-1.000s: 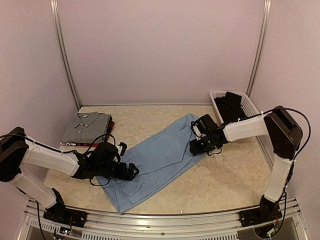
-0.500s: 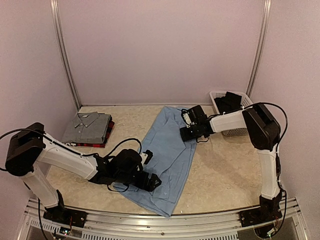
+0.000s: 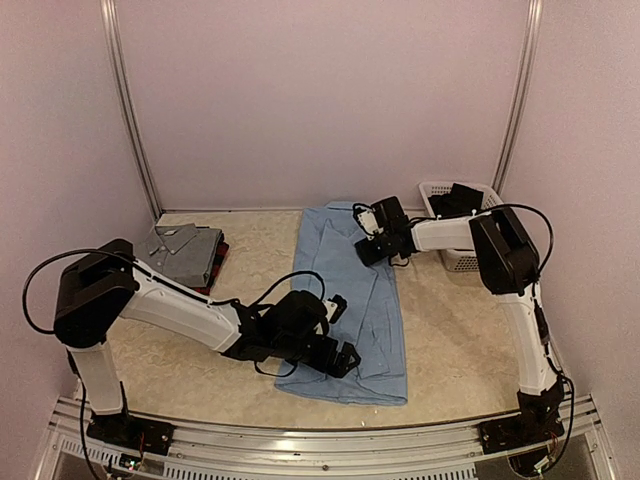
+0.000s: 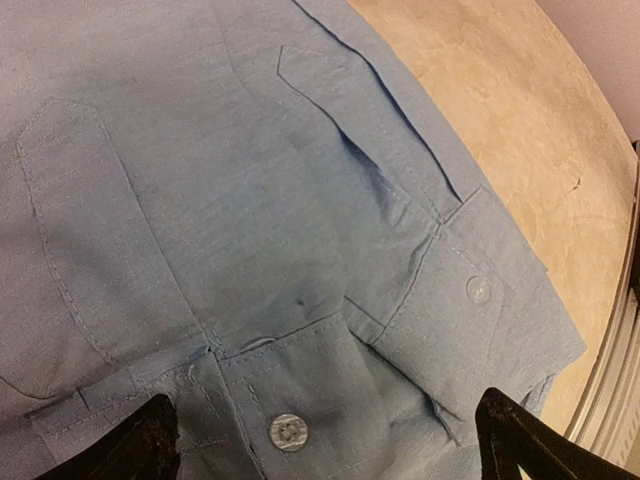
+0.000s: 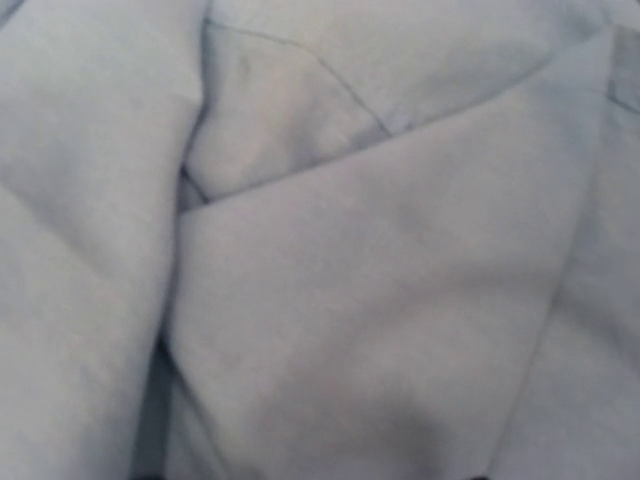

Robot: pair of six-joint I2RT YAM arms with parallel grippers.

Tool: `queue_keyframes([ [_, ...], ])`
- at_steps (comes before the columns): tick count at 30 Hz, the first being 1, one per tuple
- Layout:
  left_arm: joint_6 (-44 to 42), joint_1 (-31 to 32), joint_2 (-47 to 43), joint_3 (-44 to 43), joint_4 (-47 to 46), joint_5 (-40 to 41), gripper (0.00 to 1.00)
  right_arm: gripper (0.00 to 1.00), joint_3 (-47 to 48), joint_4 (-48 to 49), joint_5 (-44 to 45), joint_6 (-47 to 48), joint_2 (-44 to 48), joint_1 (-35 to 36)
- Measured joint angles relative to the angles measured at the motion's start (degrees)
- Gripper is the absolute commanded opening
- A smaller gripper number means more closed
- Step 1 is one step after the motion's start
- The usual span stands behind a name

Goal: Fold and stack the long sleeve shirts
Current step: Rotate the rectangle-folded shirt at the center of the board.

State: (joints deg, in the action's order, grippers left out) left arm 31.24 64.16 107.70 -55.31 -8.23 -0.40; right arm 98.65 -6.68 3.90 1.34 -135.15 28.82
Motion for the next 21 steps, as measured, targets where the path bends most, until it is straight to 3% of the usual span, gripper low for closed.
queue_keyframes([
  [12, -3.5, 0.5, 1.6, -5.1, 6.3, 4.3, 0.99, 0.64, 7.8, -4.4, -1.6, 5.5, 0.3, -2.9],
  [16, -6.3, 0.4, -4.4, -2.4, 7.4, 8.9, 0.99, 0.67, -0.2, -4.0, -2.6, 5.0, 7.2, -2.8],
  [21, -11.9, 0.4, -14.8, 2.9, 5.6, 11.8, 0.99, 0.67, -17.1, -2.5, -3.0, 2.6, 22.4, -2.0],
])
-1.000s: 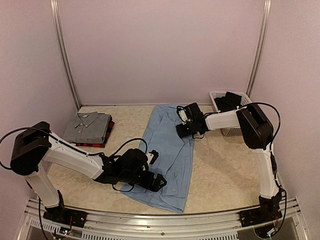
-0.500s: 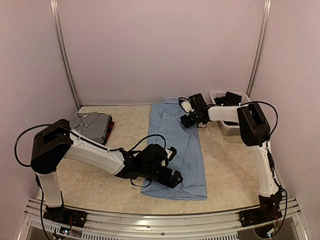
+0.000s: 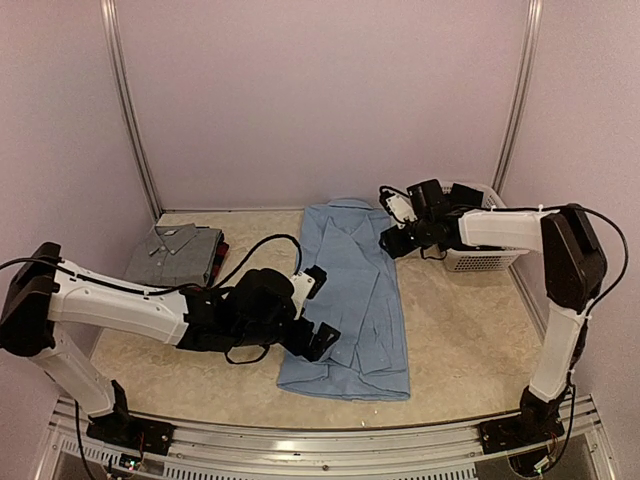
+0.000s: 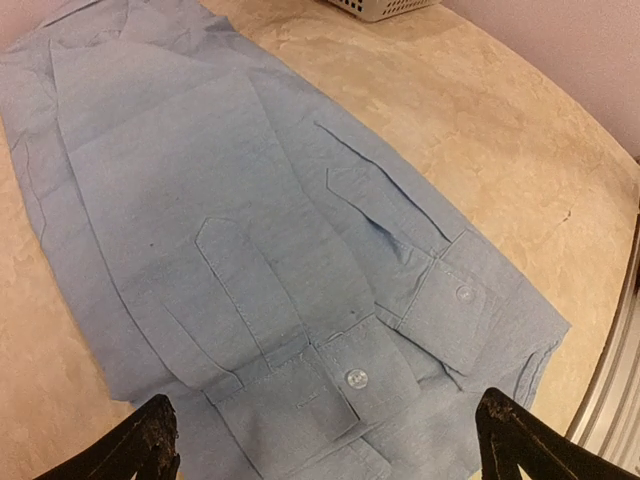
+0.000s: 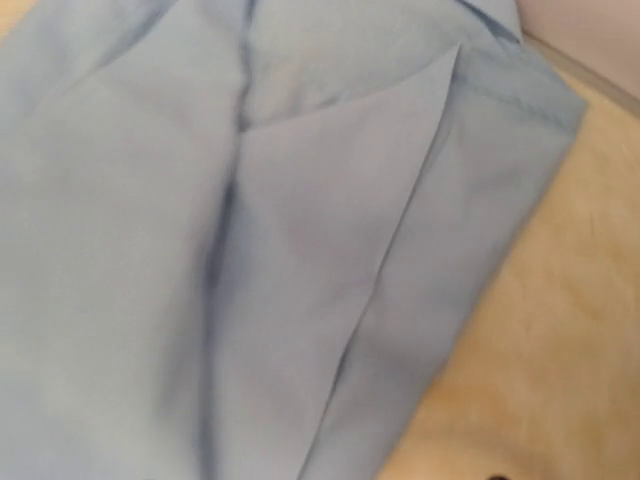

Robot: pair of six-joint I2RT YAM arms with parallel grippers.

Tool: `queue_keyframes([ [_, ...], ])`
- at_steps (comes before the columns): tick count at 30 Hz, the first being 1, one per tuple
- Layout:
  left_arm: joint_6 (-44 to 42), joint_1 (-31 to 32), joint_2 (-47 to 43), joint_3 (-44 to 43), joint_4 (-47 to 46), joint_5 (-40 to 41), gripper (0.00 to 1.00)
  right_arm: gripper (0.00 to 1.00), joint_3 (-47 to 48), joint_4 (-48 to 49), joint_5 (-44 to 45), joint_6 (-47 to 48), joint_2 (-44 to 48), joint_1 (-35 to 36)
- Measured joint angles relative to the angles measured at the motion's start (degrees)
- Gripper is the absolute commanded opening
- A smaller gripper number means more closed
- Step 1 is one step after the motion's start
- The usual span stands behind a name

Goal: Fold and stack the long sleeve shirts
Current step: Rotate the rectangle-folded shirt at the center of the board, then pick up the rectangle-folded shirt from the center of the board.

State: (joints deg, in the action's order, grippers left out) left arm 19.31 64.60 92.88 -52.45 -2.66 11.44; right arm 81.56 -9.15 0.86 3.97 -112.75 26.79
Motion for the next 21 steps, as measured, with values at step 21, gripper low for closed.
queue_keyframes([
  [21, -31.8, 3.1, -13.4, 15.6, 2.2, -9.8, 0.96, 0.63, -42.2, -2.8, 1.0, -22.5, 36.2, 32.2],
])
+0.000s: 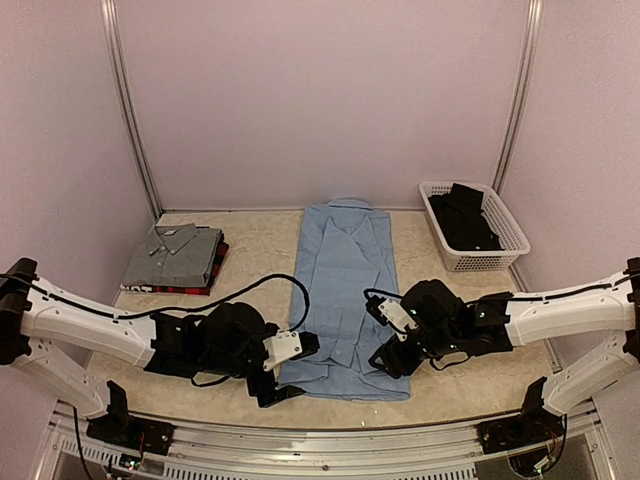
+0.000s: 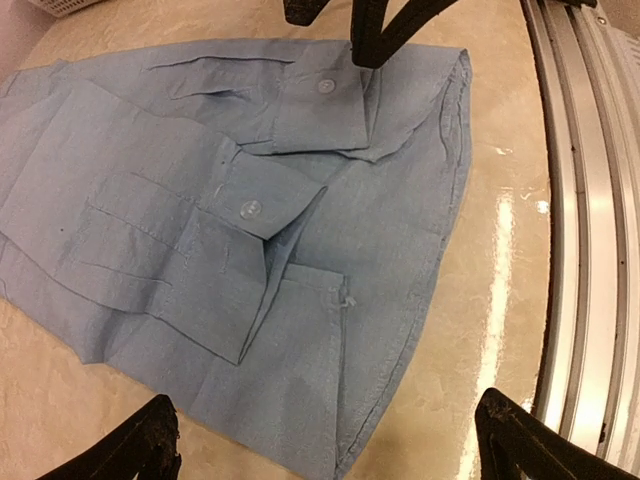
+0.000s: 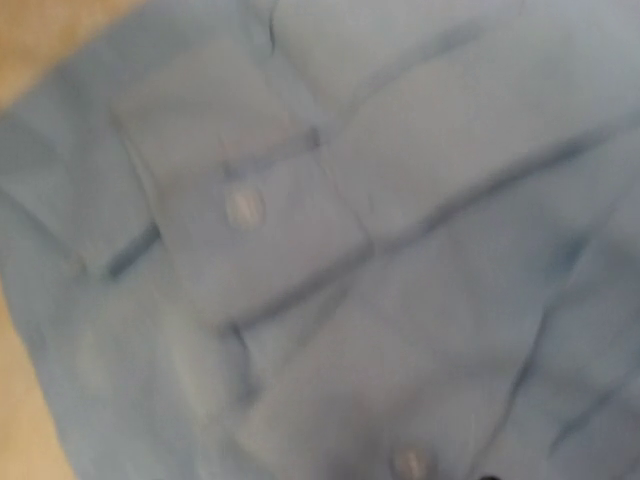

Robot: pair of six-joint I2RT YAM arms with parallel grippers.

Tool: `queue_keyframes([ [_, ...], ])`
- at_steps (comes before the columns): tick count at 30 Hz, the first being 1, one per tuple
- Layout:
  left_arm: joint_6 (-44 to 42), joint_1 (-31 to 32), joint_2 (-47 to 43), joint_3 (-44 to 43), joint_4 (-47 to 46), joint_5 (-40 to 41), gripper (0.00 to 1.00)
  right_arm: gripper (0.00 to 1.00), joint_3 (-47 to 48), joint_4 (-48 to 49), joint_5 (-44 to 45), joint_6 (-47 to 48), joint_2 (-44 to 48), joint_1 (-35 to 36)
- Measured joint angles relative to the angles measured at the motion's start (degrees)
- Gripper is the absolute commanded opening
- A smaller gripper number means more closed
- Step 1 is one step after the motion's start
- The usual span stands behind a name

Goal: Fold and stack the long sleeve shirts
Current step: Pick up the rectangle-folded shirt from the center of the board.

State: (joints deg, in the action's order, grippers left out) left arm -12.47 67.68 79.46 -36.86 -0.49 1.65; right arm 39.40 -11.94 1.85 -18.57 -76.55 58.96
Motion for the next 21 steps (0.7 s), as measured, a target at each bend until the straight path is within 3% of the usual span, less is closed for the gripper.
queue_keyframes([
  [5, -3.5, 0.3, 4.6, -1.0, 1.6, 0.0, 0.84, 0.63, -1.7, -1.3, -0.1, -2.7, 0.2, 0.2],
  [12, -5.6, -1.0, 12.6, -3.5, 3.7, -1.1, 0.79, 0.63, -2.5, -1.1, -0.6, -4.3, 0.2, 0.2],
  [16, -6.1, -2.2, 14.1, -5.0, 4.0, -3.0, 0.71, 0.63, -3.0, -1.1, -0.8, -5.0, 0.2, 0.2],
  [18, -6.2, -2.6, 14.9, -5.8, 4.5, -4.1, 0.64, 0.63, -3.1, -1.1, -0.8, -5.2, 0.2, 0.2],
  [21, -6.2, -2.8, 16.2, -7.3, 5.5, -5.6, 0.45, 0.63, -3.4, -1.2, -0.9, -5.7, 0.2, 0.2],
])
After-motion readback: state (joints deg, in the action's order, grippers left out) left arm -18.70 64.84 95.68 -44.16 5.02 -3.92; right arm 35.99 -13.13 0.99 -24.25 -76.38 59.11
